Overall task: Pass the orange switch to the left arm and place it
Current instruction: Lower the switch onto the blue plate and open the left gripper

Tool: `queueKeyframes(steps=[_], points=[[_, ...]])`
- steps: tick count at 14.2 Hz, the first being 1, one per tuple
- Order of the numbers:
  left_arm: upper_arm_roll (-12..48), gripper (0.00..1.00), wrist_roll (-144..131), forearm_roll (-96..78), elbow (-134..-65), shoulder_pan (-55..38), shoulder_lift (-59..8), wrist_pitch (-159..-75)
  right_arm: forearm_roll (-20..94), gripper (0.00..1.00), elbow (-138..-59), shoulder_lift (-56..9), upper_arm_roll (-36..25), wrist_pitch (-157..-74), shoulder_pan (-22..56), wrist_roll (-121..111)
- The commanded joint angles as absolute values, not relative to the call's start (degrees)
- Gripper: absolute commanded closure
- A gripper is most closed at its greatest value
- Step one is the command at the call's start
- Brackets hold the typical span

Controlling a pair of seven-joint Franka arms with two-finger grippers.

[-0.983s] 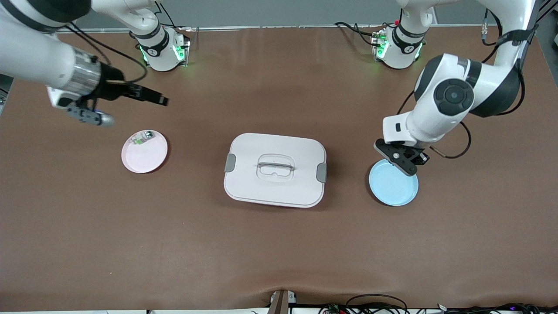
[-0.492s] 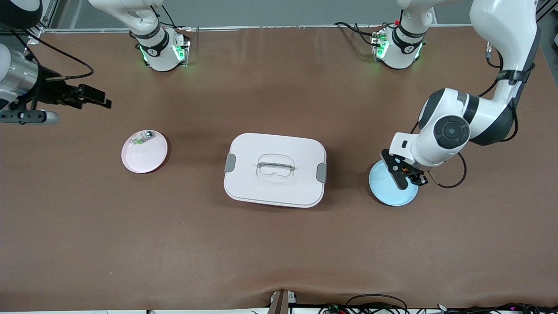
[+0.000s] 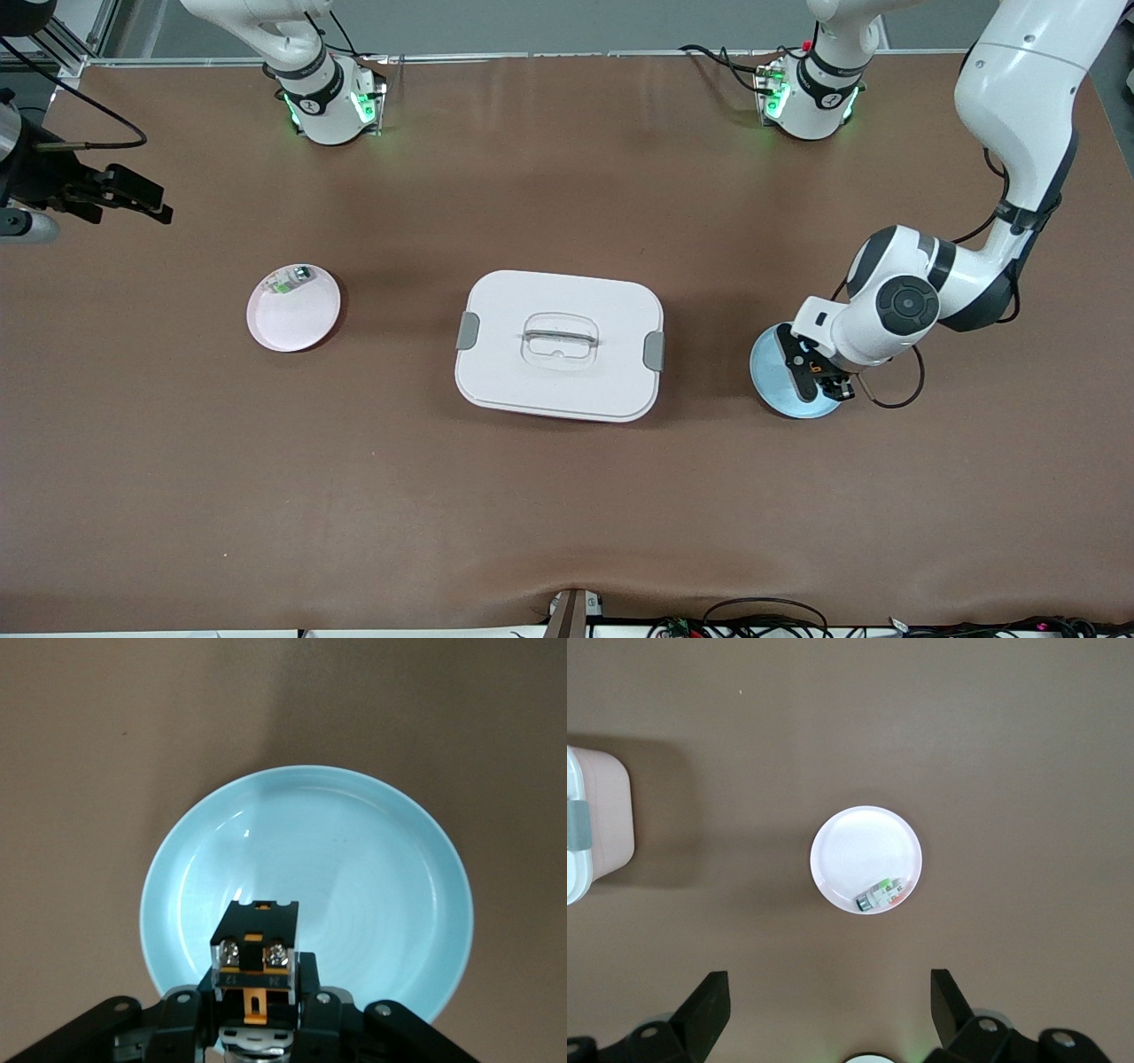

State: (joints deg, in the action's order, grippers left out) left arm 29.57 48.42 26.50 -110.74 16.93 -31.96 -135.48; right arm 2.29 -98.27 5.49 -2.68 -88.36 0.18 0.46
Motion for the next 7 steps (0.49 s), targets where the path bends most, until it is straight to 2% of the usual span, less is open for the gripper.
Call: queueKeyframes(steps=[1,7], points=[[30.0,1.0,49.0,28.6,-112.8,17.3,-32.3,-138.2,0.8,0.0,-94.1,3.0,-1.6,-88.2,-1.9,-0.4],[30.0,1.0,47.0,28.6,-114.7,17.2,-32.5,-138.6,-1.1,0.0,-91.1,2.5,-1.6,-88.2,-2.0,-0.3]])
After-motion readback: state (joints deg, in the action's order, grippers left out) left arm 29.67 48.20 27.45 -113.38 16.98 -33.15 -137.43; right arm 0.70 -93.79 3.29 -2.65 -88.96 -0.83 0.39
